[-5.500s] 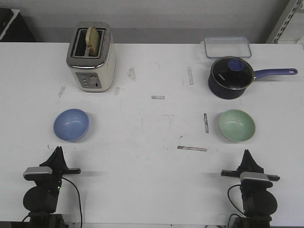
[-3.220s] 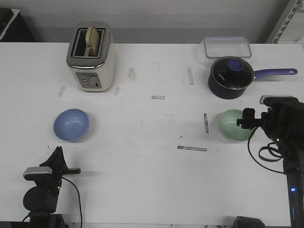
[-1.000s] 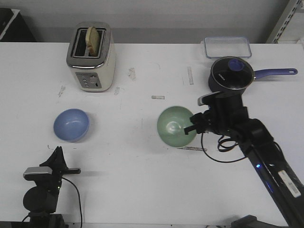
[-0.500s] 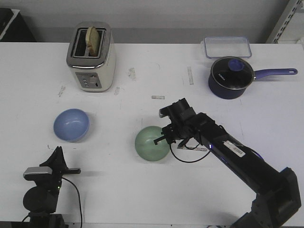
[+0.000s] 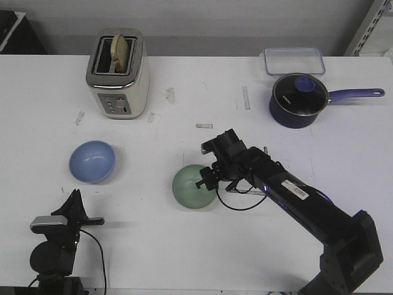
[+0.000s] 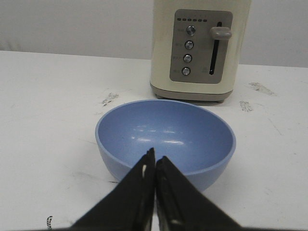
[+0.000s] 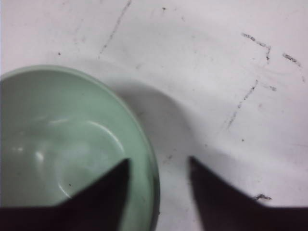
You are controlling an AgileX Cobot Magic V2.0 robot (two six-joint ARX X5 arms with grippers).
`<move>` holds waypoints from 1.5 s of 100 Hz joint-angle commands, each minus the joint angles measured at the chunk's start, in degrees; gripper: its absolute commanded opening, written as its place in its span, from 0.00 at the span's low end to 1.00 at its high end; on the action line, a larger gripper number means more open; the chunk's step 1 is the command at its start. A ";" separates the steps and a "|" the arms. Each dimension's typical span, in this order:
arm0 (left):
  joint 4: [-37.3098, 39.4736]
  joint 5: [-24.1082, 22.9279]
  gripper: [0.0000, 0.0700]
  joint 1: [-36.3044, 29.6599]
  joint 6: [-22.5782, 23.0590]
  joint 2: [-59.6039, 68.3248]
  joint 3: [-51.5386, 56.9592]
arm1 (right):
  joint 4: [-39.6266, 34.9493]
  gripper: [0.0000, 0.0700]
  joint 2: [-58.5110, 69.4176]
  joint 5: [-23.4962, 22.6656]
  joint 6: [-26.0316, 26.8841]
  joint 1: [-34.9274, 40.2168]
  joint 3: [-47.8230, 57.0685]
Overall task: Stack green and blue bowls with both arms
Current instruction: 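Release the green bowl and retract the right gripper, then reach the left gripper to the blue bowl rim and grasp it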
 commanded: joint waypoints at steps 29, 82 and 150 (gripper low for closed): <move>0.92 -0.20 0.00 0.00 0.02 -0.11 -1.22 | -0.09 0.67 -4.09 0.20 -2.71 -1.95 4.28; 1.14 -0.20 0.00 0.00 0.02 -0.11 -1.22 | -1.62 0.01 -24.37 9.01 -8.02 -18.51 1.01; 1.36 -0.20 0.00 0.00 0.02 -0.11 -1.22 | 19.67 0.01 -64.37 10.69 -9.31 -26.99 -45.05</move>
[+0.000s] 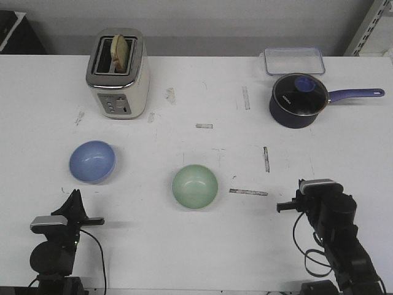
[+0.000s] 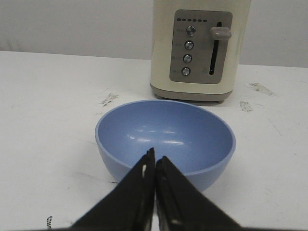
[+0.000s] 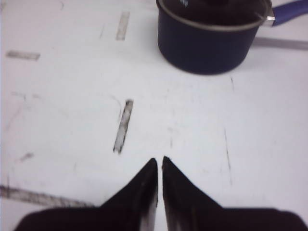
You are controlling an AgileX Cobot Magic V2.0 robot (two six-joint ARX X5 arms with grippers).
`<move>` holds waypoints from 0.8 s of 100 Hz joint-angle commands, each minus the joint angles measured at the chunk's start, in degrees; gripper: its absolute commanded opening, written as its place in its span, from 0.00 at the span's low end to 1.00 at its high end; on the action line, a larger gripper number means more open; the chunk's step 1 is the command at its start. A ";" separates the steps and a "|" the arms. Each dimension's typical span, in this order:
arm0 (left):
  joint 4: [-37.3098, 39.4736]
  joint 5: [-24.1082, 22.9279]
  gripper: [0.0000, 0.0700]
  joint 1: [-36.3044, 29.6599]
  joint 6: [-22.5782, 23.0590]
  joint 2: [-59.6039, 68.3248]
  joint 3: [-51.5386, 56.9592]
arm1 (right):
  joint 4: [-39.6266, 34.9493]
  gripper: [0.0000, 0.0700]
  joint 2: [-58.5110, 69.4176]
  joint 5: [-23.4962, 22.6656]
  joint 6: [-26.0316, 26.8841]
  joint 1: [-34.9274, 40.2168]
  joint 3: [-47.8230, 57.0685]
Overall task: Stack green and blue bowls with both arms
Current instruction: 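Reach the left gripper to the blue bowl rim and grasp it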
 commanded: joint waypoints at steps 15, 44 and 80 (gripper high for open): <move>4.46 -0.20 0.00 0.00 0.00 -0.11 -1.05 | 1.81 0.01 -6.40 0.17 -0.44 0.07 -2.21; 5.44 -0.22 0.00 0.00 0.15 2.86 11.58 | 2.43 0.01 -7.50 0.15 -0.42 0.07 -2.21; -16.26 -0.20 0.21 0.02 0.68 31.89 48.50 | 2.38 0.01 -6.62 0.02 -0.39 0.07 -2.23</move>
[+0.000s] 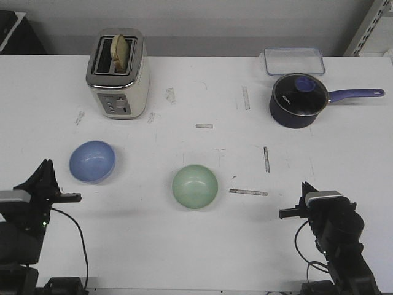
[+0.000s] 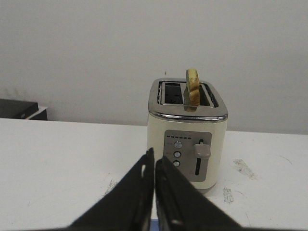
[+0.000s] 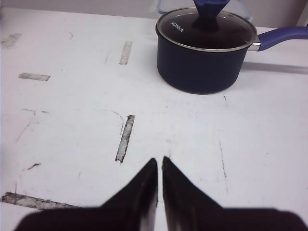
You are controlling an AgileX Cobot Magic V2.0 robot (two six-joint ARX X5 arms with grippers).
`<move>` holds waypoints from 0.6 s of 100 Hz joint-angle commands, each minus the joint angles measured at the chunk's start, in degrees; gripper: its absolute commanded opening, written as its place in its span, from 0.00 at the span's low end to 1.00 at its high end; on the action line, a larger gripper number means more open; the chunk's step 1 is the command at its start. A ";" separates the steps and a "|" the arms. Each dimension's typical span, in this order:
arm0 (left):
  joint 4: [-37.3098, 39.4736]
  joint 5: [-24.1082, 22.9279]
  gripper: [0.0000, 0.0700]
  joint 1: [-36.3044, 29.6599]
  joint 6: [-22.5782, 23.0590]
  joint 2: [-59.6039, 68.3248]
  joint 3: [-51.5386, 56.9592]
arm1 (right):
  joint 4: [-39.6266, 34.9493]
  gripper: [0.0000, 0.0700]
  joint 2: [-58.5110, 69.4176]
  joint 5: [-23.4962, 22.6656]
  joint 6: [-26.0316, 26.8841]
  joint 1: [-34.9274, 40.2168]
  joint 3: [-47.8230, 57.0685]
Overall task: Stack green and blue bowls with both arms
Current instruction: 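Reach the left gripper to the blue bowl rim and grasp it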
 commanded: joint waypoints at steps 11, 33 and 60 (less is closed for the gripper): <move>-9.62 -0.24 0.55 0.02 0.50 13.94 14.91 | 0.50 0.01 0.79 0.02 -0.28 0.07 0.28; -15.82 0.35 0.77 3.17 -2.10 27.10 19.80 | 0.55 0.01 0.79 0.02 -0.33 0.07 0.28; -24.87 11.23 0.76 11.63 -3.39 43.34 19.80 | 0.50 0.01 0.79 0.02 -0.33 0.07 0.28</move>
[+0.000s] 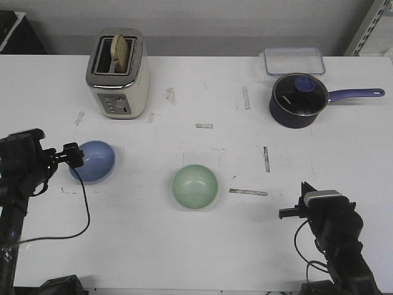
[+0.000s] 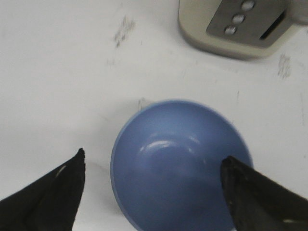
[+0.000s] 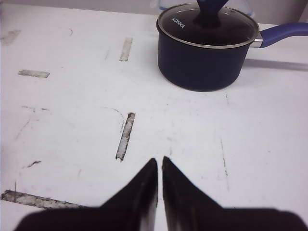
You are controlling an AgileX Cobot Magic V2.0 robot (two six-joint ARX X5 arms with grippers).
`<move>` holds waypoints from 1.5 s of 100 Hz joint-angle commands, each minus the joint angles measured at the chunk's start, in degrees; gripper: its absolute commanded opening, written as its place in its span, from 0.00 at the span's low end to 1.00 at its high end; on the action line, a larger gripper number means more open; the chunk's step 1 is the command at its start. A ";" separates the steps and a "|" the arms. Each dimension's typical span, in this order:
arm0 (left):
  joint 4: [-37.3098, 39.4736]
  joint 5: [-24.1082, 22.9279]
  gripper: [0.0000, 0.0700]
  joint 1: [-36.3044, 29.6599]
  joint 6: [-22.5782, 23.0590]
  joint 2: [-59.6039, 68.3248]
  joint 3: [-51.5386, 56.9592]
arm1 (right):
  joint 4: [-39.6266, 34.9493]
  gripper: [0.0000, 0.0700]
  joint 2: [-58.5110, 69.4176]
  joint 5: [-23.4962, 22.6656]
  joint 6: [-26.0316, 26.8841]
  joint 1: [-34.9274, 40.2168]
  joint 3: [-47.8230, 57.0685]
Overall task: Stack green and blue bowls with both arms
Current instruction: 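Reach the left gripper to the blue bowl rim and grasp it, then carry the blue bowl with the left gripper onto the green bowl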
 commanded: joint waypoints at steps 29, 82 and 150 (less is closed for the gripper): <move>1.31 3.91 0.75 3.91 -0.70 16.87 0.68 | 0.46 0.01 0.33 0.00 -0.26 0.09 0.28; 2.19 3.89 0.00 5.09 -1.88 22.01 0.68 | 0.26 0.01 0.33 0.00 -0.28 0.09 0.28; 0.39 15.45 0.00 -2.01 -5.95 9.22 12.24 | 0.28 0.01 0.33 0.02 -0.28 0.09 0.28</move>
